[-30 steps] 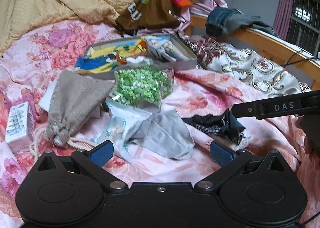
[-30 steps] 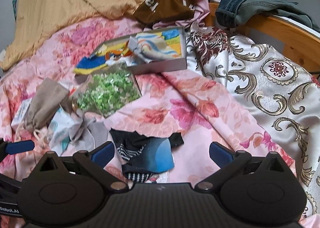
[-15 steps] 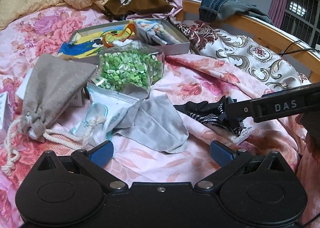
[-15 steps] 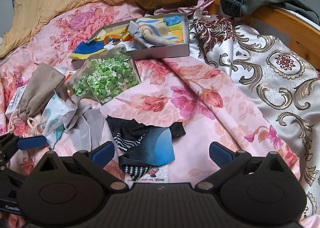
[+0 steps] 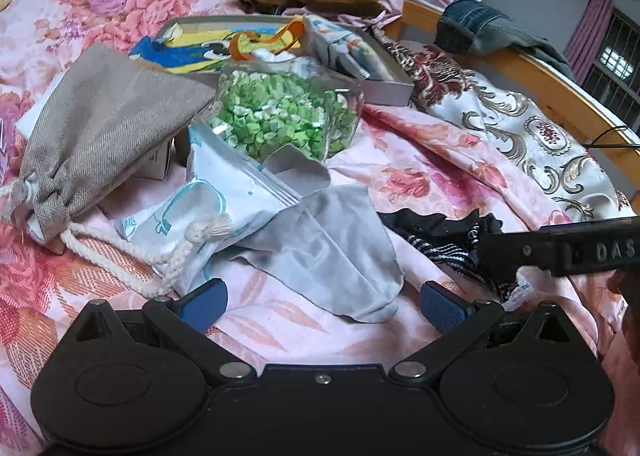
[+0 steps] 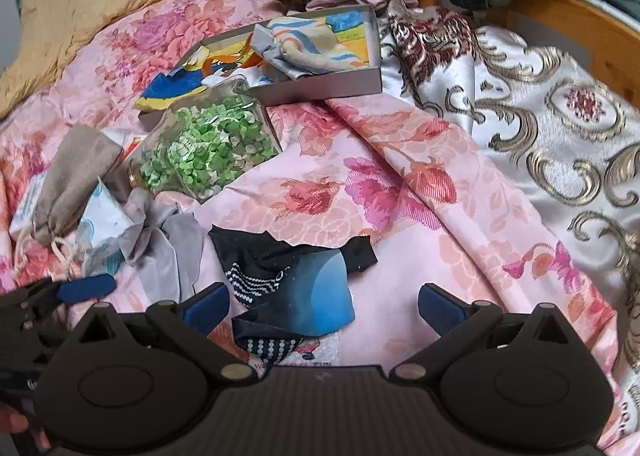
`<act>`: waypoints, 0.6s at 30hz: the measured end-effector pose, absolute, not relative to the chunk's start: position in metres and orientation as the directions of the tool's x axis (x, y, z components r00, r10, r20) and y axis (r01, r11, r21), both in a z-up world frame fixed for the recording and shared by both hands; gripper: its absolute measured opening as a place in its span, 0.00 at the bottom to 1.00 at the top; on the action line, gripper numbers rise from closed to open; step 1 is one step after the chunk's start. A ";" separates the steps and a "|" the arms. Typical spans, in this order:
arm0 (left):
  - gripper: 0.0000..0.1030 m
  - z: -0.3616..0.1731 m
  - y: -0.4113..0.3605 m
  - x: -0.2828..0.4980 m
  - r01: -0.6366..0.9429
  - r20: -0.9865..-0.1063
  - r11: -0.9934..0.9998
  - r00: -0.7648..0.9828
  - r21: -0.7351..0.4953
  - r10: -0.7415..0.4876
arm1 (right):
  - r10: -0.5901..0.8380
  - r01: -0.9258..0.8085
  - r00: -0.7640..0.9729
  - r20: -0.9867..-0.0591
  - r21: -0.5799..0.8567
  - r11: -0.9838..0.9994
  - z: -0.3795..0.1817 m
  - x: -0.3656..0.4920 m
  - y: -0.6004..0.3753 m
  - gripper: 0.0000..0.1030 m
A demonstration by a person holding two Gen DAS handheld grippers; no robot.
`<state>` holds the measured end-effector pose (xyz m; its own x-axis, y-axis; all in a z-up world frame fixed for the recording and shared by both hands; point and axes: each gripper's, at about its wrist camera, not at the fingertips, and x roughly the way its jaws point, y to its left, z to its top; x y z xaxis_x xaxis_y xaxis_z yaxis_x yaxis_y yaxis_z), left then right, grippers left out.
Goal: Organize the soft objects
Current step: 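Reach the left tool to the grey cloth while the right tool reaches the black striped sock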
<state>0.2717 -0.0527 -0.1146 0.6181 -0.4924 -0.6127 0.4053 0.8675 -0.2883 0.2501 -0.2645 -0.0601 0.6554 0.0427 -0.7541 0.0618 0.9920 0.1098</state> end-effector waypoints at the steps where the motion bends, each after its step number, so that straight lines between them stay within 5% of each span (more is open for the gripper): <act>1: 0.99 -0.114 -0.053 0.270 0.413 -0.607 0.864 0.619 -0.288 -0.499 | 0.050 0.060 0.653 -0.755 0.118 0.991 -0.060 0.251 -0.265 0.98; 18: 0.98 -0.127 -0.068 0.291 0.361 -0.642 0.902 0.639 -0.236 -0.424 | 0.072 -0.158 0.661 -0.747 -0.045 0.986 -0.064 0.271 -0.236 0.82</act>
